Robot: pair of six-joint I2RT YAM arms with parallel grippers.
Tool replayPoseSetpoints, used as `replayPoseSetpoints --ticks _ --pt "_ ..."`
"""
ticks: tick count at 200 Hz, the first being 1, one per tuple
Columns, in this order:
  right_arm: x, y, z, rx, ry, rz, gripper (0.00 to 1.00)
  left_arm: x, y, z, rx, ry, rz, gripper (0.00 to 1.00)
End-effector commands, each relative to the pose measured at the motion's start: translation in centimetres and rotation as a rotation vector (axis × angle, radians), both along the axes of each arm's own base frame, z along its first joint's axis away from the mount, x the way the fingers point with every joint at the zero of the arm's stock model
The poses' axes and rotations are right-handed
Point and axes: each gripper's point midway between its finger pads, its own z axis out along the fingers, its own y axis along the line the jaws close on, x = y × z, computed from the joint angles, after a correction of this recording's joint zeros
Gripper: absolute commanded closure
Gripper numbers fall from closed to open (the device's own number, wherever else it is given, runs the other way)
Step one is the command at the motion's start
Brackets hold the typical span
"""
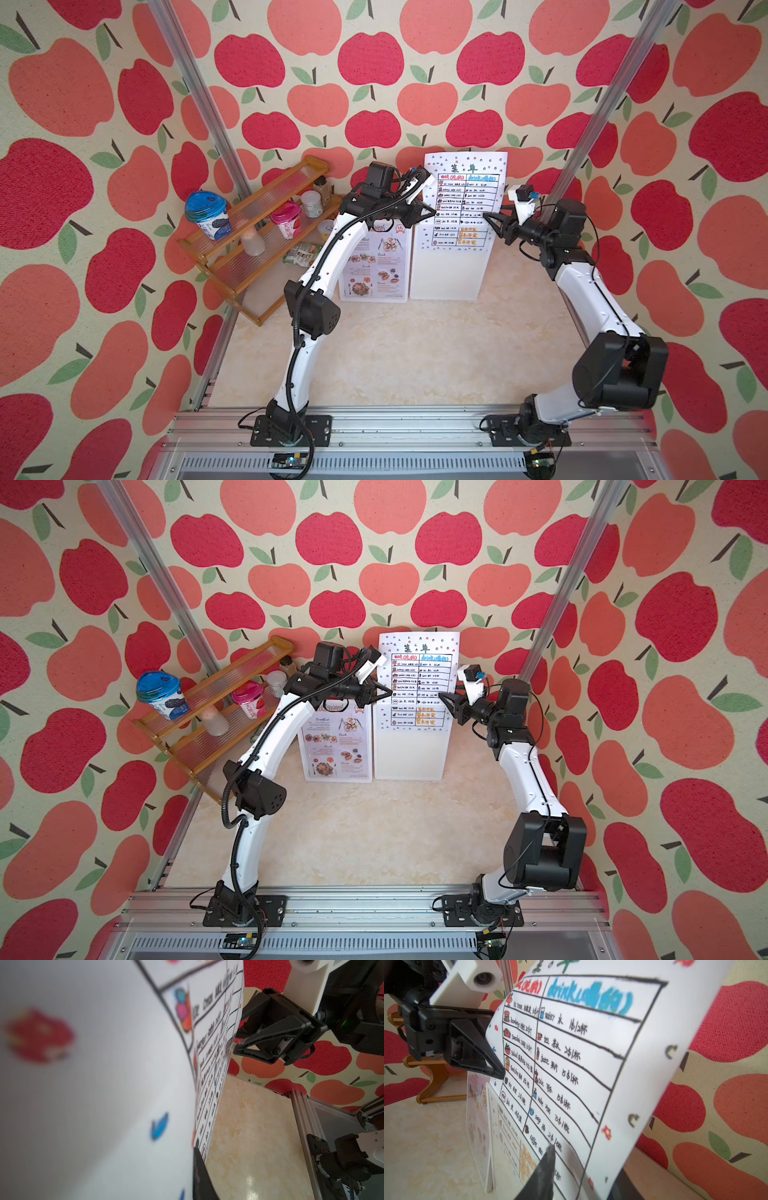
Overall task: Insert the menus into the narrow rack
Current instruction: Insert the menu into the narrow rack.
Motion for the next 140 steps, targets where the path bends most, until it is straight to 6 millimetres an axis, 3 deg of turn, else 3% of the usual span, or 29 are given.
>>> replayPoseSetpoints --ticks 1,57,86,101,140 --pt "-0.3 0.8 1.7 0.016 -0.031 0.027 0.59 -1.5 0.2 1.4 -0.006 -0.013 -0.028 0.91" --pt "0.1 1.4 2.6 0.015 -0.061 0.027 0.60 -1.9 0.3 1.4 0.004 -0.006 -0.027 0.90" --pt "0.1 1.4 2.5 0.011 -0.067 0.031 0.75 -1.7 0.4 1.7 0.007 -0.029 -0.019 0.76" --pt "-0.1 1.5 2.3 0.008 -0.067 0.039 0.87 -1.5 0.4 2.3 -0.001 -0.057 -0.012 0.63" --pt "-0.6 1.6 1.5 0.007 -0.057 0.047 0.92 -0.8 0.5 4.3 -0.036 -0.134 0.001 0.47"
